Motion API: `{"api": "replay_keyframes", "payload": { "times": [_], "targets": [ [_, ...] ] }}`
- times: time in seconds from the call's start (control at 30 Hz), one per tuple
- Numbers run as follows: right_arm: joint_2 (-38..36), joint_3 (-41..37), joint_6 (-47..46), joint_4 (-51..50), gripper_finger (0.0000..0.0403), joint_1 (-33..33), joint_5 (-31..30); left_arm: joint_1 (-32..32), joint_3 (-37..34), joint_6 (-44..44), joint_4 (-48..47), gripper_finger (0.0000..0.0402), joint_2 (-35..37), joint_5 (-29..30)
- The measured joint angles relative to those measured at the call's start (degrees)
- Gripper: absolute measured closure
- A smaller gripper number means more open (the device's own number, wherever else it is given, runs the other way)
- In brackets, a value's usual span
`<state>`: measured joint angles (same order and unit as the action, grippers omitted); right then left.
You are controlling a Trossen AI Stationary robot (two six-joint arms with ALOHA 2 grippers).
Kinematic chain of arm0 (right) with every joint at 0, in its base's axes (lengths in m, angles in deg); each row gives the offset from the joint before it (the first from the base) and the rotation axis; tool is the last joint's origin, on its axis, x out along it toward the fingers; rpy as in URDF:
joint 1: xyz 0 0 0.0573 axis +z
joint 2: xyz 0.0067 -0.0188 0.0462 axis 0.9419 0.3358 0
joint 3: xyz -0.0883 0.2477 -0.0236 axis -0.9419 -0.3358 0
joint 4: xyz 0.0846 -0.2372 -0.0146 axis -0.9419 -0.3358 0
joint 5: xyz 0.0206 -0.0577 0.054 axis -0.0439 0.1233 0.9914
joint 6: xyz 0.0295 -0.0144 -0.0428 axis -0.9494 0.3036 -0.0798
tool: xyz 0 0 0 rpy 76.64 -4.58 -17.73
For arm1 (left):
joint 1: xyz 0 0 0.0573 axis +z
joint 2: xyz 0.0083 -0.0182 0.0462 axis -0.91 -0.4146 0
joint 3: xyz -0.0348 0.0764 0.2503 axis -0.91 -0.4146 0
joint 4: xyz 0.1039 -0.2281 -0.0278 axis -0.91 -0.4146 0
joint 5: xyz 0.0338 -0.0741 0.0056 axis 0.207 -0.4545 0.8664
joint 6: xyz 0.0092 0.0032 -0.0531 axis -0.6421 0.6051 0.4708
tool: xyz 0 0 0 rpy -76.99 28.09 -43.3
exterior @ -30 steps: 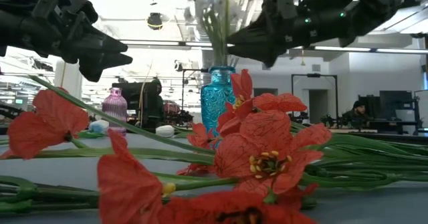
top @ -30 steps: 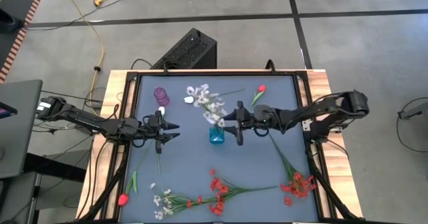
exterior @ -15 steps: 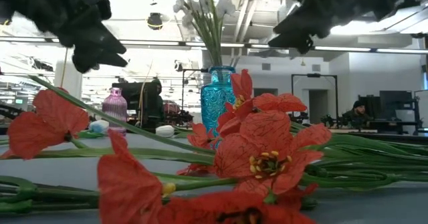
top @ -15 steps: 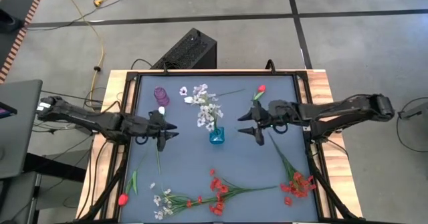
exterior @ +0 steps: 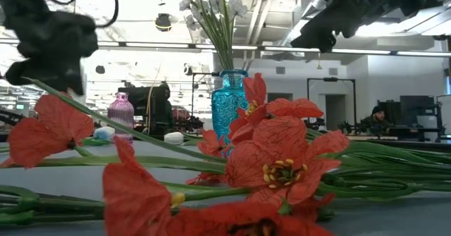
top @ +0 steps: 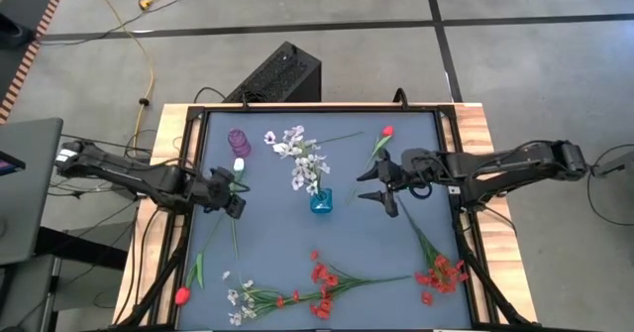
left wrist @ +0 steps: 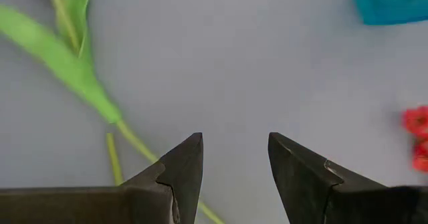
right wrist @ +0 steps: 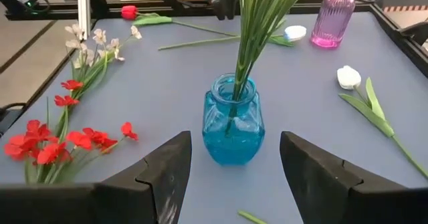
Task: Sort flowers into vase by color
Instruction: Put the bottom white flower into the blue vase
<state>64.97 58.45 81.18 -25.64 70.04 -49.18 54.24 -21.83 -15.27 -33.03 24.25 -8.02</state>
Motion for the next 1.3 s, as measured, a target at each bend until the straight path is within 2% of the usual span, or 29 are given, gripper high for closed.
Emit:
{"api": "replay_keyframes", "payload": {
  "times": [0.57,0.9,1.03,1.23,1.3],
  "targets": [
    [0.4,0.0,0.0,-0.1,0.0147,0.8,0.0,-1.7,-0.5,4.1,-0.7,0.0243,-18.8,-2.5],
    [0.4,0.0,0.0,-0.8,0.0147,0.9,0.0,-2.6,-0.2,3.0,3.1,0.0248,-26.1,-2.0],
    [0.4,0.0,0.0,-0.8,0.0147,0.9,0.0,-2.6,-0.1,4.4,2.8,0.028,-26.7,-2.0],
    [0.4,0.0,0.0,-0.8,0.0147,0.9,0.0,-2.6,-0.3,4.6,4.5,0.0374,-26.7,-0.4],
    [0.4,0.0,0.0,-0.8,0.0147,0.9,0.0,-2.6,-0.3,4.6,5.3,0.0394,-26.7,0.6]
  ]
}}
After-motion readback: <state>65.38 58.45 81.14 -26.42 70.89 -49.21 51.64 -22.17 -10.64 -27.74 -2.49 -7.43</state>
